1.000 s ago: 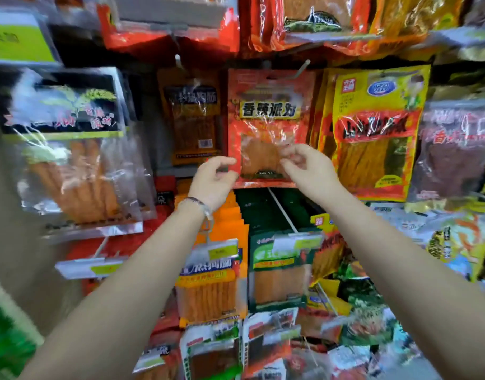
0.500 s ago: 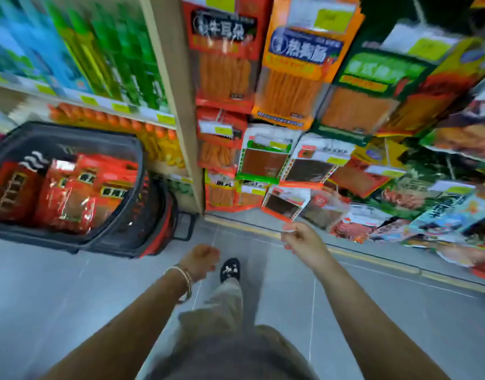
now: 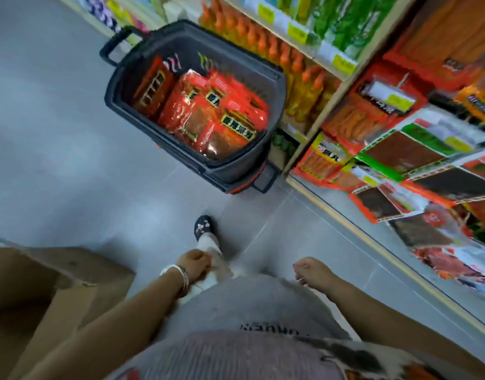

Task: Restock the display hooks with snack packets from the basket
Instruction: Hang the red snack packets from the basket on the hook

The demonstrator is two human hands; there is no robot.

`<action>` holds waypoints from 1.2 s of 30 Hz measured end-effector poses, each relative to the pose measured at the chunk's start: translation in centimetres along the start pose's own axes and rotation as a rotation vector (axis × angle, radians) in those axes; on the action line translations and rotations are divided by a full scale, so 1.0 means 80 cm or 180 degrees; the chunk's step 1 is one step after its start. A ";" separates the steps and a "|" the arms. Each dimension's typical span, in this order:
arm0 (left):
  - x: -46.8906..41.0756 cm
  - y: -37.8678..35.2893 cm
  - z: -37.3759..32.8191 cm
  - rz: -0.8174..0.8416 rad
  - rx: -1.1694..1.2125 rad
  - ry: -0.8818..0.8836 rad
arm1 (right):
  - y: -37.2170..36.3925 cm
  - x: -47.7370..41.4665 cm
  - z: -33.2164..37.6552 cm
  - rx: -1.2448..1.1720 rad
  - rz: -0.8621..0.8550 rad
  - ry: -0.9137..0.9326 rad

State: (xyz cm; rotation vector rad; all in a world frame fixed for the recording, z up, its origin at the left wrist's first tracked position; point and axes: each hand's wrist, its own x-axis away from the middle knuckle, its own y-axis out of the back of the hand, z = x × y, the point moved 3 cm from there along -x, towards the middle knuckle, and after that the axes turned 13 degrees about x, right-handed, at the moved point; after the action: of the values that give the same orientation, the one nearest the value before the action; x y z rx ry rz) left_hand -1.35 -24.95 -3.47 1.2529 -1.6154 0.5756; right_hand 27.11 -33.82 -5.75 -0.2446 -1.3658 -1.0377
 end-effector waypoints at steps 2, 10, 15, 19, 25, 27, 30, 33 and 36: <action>-0.019 0.040 -0.023 -0.0107 0.0068 -0.0086 | 0.019 -0.019 0.047 -0.0030 -0.0056 -0.0051; -0.089 0.163 -0.145 -0.0186 0.0325 -0.0351 | 0.088 -0.078 0.254 -0.1118 -0.0372 0.0413; -0.128 0.180 -0.230 -0.0119 0.0489 -0.0616 | 0.136 -0.128 0.343 -0.1876 -0.0425 0.0492; -0.163 0.163 -0.296 -0.0018 0.0724 -0.0761 | 0.170 -0.196 0.378 -0.2389 -0.0417 0.0240; -0.228 0.137 -0.360 -0.0247 0.1276 -0.0694 | 0.182 -0.303 0.391 -0.2859 -0.0183 -0.0752; -0.248 0.135 -0.370 -0.0281 0.1313 -0.0675 | 0.181 -0.329 0.389 -0.2866 -0.0253 -0.1140; -0.276 0.138 -0.374 -0.0278 0.1350 -0.0630 | 0.179 -0.359 0.379 -0.2778 -0.0402 -0.1540; -0.294 0.147 -0.367 -0.0212 0.1216 -0.0554 | 0.168 -0.381 0.373 -0.2744 -0.0274 -0.1457; -0.306 0.155 -0.363 -0.0100 0.1151 -0.0483 | 0.157 -0.387 0.370 -0.2860 -0.0470 -0.1544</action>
State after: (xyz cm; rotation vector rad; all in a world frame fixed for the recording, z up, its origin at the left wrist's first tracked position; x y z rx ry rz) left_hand -1.10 14.30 -10.96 1.6171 -1.6606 0.7943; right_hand 20.29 7.90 -20.16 -1.1299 -1.2569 -1.7542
